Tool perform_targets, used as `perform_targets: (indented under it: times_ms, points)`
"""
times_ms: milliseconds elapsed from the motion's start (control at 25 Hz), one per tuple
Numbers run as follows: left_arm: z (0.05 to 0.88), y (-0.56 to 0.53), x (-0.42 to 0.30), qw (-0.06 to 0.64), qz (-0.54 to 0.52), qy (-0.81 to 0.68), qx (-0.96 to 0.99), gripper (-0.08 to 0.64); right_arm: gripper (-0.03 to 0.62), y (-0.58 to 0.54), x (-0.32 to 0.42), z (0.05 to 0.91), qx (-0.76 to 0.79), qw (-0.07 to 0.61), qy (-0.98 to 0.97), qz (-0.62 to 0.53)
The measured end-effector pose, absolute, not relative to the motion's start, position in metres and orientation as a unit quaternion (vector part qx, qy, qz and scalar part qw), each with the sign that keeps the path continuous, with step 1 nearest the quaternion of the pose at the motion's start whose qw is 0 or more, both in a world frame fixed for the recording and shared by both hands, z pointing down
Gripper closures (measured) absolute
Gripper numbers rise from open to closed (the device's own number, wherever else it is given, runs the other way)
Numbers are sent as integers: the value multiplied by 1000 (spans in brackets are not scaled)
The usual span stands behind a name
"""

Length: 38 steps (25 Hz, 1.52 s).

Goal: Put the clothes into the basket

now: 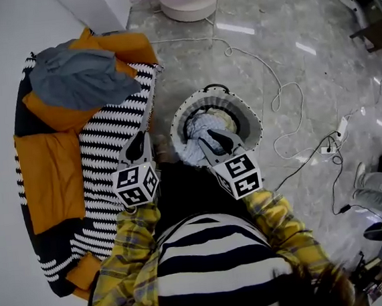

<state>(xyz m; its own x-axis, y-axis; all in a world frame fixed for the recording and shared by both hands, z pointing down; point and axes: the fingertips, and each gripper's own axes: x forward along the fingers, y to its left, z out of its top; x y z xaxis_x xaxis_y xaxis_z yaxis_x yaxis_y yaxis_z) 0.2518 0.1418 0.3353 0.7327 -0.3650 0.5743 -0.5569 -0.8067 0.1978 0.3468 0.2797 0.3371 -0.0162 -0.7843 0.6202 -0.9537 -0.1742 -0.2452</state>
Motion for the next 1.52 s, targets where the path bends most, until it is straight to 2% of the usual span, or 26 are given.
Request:
perform_targets:
  times_ms: [320, 720, 1520]
  points:
    - [333, 39, 220, 197, 250, -287, 904, 505, 459, 161, 322, 311, 668, 124, -661, 318]
    - [349, -96, 175, 219, 246, -345, 879, 505, 459, -6, 299, 315, 619, 158, -712, 292]
    - [413, -221, 116, 268, 236, -407, 841, 503, 451, -201, 253, 405, 554, 235, -751, 271]
